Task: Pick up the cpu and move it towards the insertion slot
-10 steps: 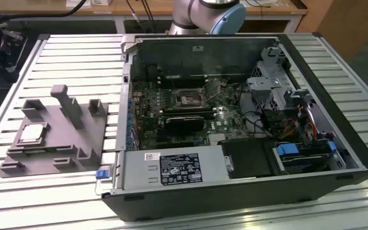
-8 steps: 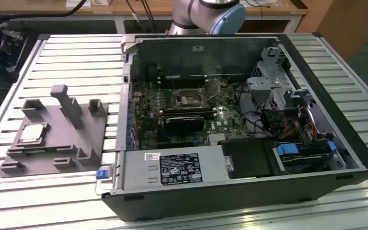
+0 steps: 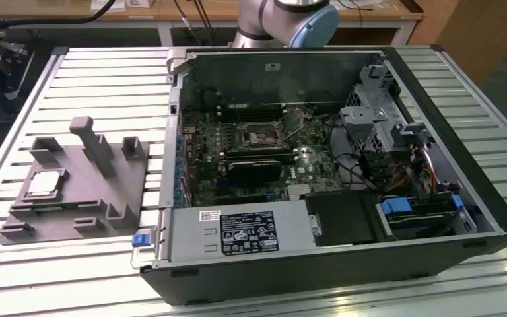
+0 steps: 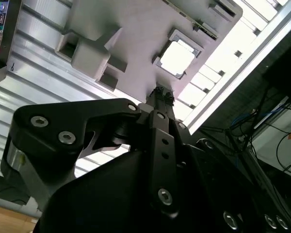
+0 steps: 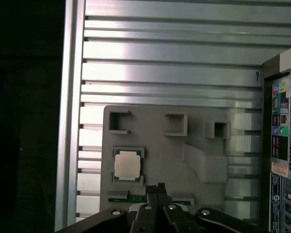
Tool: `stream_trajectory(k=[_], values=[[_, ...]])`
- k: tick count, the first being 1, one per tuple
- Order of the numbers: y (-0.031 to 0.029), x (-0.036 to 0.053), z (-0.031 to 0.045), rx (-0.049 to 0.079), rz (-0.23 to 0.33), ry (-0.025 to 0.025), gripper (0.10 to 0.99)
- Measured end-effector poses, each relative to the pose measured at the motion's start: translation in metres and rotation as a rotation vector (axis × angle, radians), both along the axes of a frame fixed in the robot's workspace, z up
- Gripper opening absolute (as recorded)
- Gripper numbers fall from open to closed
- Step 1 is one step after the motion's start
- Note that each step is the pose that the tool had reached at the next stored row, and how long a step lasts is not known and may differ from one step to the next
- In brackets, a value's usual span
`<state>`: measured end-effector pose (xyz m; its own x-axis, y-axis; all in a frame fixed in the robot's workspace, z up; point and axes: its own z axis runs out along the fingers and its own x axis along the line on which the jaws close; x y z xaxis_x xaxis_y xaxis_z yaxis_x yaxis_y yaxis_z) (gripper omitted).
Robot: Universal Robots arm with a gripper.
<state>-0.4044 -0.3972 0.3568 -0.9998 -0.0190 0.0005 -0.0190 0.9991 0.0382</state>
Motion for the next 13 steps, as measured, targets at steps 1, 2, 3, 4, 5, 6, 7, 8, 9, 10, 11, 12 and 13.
stream_trajectory(k=[1, 2, 3, 4, 5, 6, 7, 8, 9, 10, 11, 12, 13], values=[[0.0000, -0.0017, -0.0001, 0.000, 0.000, 0.0000, 0.106], [0.0000, -0.0036, -0.0001, 0.000, 0.000, 0.0000, 0.106], [0.0000, -0.0060, -0.0003, 0.000, 0.000, 0.0000, 0.106], [0.0000, -0.0096, -0.0005, 0.000, 0.000, 0.0000, 0.106], [0.0000, -0.0137, -0.0009, 0.000, 0.000, -0.0001, 0.106], [0.0000, -0.0173, -0.0013, 0.000, 0.000, 0.0000, 0.106], [0.0000, -0.0201, -0.0019, 0.000, 0.000, -0.0001, 0.106], [0.0000, -0.0223, -0.0026, 0.000, 0.000, -0.0001, 0.106], [0.0000, -0.0238, -0.0033, 0.000, 0.000, 0.0002, 0.106], [0.0000, -0.0248, -0.0041, 0.000, 0.000, 0.0003, 0.106], [0.0000, -0.0257, -0.0048, -0.001, 0.000, 0.0003, 0.106], [0.0000, -0.0261, -0.0056, -0.001, 0.000, 0.0004, 0.106], [-0.0001, -0.0263, -0.0065, -0.001, 0.000, 0.0009, 0.106]])
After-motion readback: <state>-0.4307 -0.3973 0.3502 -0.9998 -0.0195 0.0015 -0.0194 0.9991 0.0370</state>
